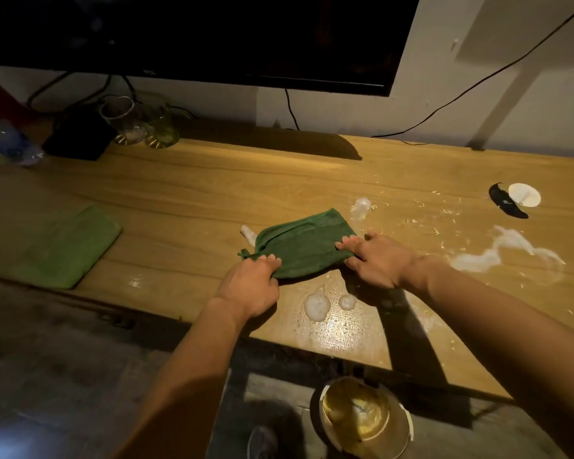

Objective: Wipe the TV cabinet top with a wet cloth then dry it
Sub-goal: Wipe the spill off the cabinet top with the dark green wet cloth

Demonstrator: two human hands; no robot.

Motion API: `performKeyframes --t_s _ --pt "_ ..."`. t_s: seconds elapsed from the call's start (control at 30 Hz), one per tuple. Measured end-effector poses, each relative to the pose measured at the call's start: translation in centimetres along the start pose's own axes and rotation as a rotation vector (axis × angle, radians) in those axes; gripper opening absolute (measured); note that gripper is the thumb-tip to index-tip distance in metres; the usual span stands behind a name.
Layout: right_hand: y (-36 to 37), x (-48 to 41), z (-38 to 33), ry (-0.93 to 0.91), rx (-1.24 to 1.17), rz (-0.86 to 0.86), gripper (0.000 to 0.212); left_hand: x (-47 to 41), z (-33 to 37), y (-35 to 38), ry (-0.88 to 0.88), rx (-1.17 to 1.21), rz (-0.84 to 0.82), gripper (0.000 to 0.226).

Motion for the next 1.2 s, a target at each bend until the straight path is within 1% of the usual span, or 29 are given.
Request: performKeyframes --t_s 0.13,0.23,0.43,0.5,0.7,0.87,1.03,1.2 --pt "1.4 1.7 -0.2 -0.003 0.007 -0.019 0.053 2.2 1.0 2.0 -0.013 0.011 0.016 0.056" --pt "2.2 3.2 -0.6 -0.022 0.002 -0.041 0.051 3.7 2.0 3.3 0.009 -0.021 0.016 0.057" --pt "4.8 7.4 -1.4 0.05 -0.038 -0.068 0.051 6.3 3.7 6.0 0.035 -0.057 -0.002 0.057" --pt "6.0 8.7 -1.3 0.082 -0.057 -0.058 0.051 6.9 4.3 6.5 0.049 -0.079 -0.013 0.058" --pt "9.6 11.7 -0.9 0.086 -0.065 -0.013 0.053 8.4 5.9 7.9 0.099 -0.141 -0.033 0.057" --pt "12.9 14.5 -0.2 0.113 -0.044 0.004 0.055 9.2 7.1 9.5 0.15 -0.146 -0.064 0.056" --pt "15.5 17.3 0.4 0.12 -0.087 0.001 0.058 10.5 8.8 11.4 0.178 -0.179 -0.091 0.058" --pt "17.6 19.4 -1.3 0.138 -0.138 0.1 0.06 12.6 9.8 13.3 0.187 -0.167 -0.127 0.059"
Point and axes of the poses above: each hand's wrist, its own x-axis away from the middle knuckle, its own y-axis out of the palm, z = x × y, the point moved 1 cm from there along -x, towards the middle knuckle, and after that the axes turned 14 degrees about -z, right-handed, at the moved point
